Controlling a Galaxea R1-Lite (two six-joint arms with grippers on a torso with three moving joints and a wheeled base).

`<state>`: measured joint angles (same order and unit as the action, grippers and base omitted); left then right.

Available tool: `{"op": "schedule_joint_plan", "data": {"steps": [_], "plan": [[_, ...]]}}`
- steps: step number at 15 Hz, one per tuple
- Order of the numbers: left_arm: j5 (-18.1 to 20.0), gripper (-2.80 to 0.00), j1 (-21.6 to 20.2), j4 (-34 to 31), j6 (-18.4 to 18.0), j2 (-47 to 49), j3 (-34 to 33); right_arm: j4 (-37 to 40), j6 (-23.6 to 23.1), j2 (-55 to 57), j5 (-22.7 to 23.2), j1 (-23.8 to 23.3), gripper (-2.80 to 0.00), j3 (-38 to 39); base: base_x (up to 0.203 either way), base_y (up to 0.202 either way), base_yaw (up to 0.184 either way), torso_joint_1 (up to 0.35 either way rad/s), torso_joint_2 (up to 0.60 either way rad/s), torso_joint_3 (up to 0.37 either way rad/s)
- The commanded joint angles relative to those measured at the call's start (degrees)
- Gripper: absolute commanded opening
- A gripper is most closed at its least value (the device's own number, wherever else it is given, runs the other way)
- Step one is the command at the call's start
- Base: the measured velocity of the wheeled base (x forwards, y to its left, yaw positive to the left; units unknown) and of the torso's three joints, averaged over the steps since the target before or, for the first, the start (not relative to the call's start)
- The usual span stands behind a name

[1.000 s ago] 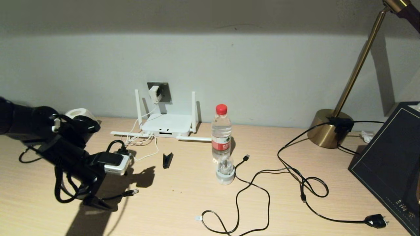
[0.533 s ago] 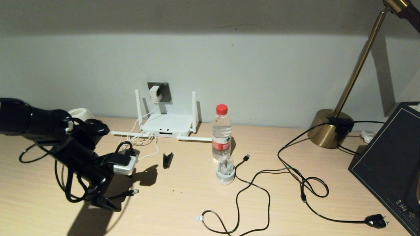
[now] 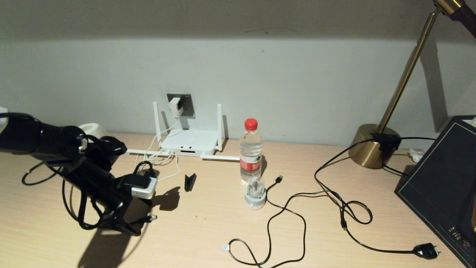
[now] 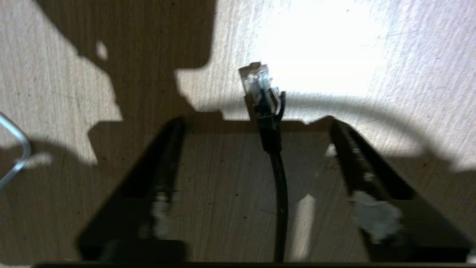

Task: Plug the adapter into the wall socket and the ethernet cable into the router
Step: Pick up cable

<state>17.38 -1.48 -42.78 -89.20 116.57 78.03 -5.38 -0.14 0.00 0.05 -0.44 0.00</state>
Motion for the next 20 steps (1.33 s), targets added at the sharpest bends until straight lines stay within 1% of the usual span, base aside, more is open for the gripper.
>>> {"op": "schedule_joint_plan", "data": {"steps": [1,7,10,12,14,15,16,18,19,20], "plan": [[0.0,-2.8,0.0,-0.4,-0.5,0.3,-0.3,0.0,0.0,0.0,0.0,0.0,-2.8,2.0,0.0,0.0,0.0,0.0,0.0,0.0],[0.0,-2.8,-0.2,0.4,-0.4,0.4,-2.5,-0.1,0.0,0.0,0.0,0.0,-2.8,2.0,0.0,0.0,0.0,0.0,0.0,0.0],[0.3,-2.8,-0.2,0.6,-0.5,-1.6,-3.7,-0.1,0.0,0.1,0.0,0.0,-2.8,2.0,0.0,0.0,0.0,0.0,0.0,0.0],[0.9,-2.8,1.1,2.7,-0.5,-6.9,-4.4,-0.1,0.0,0.1,0.0,0.0,-2.8,2.0,0.0,0.0,0.0,0.0,0.0,0.0],[1.5,-2.8,4.7,4.7,0.8,-14.7,-5.5,-0.1,0.0,0.1,0.0,0.0,-2.8,2.0,0.0,0.0,0.0,0.0,0.0,0.0],[1.6,-2.8,6.9,6.5,1.9,-18.8,-7.0,-0.1,0.0,0.0,0.0,0.0,-2.8,2.0,0.0,0.0,0.0,0.0,0.0,0.0],[1.7,-2.8,8.4,10.1,3.0,-22.7,-10.2,-0.1,0.0,0.1,0.0,0.1,-2.8,2.0,0.0,0.0,0.0,0.0,0.0,0.0],[1.9,-2.8,9.8,20.3,5.0,-29.4,-19.9,-0.1,0.0,0.0,0.0,0.0,-2.8,2.0,0.0,0.0,0.0,0.0,0.0,0.0],[1.9,-2.8,10.3,24.1,5.9,-32.1,-23.8,-0.1,0.0,0.0,0.0,0.0,-2.8,2.0,0.0,0.0,0.0,0.0,0.0,0.0],[2.0,-2.8,11.0,26.6,6.5,-33.7,-26.2,0.0,0.0,0.0,0.0,0.0,-2.8,2.0,0.0,0.0,0.0,0.0,0.0,0.0]]}}
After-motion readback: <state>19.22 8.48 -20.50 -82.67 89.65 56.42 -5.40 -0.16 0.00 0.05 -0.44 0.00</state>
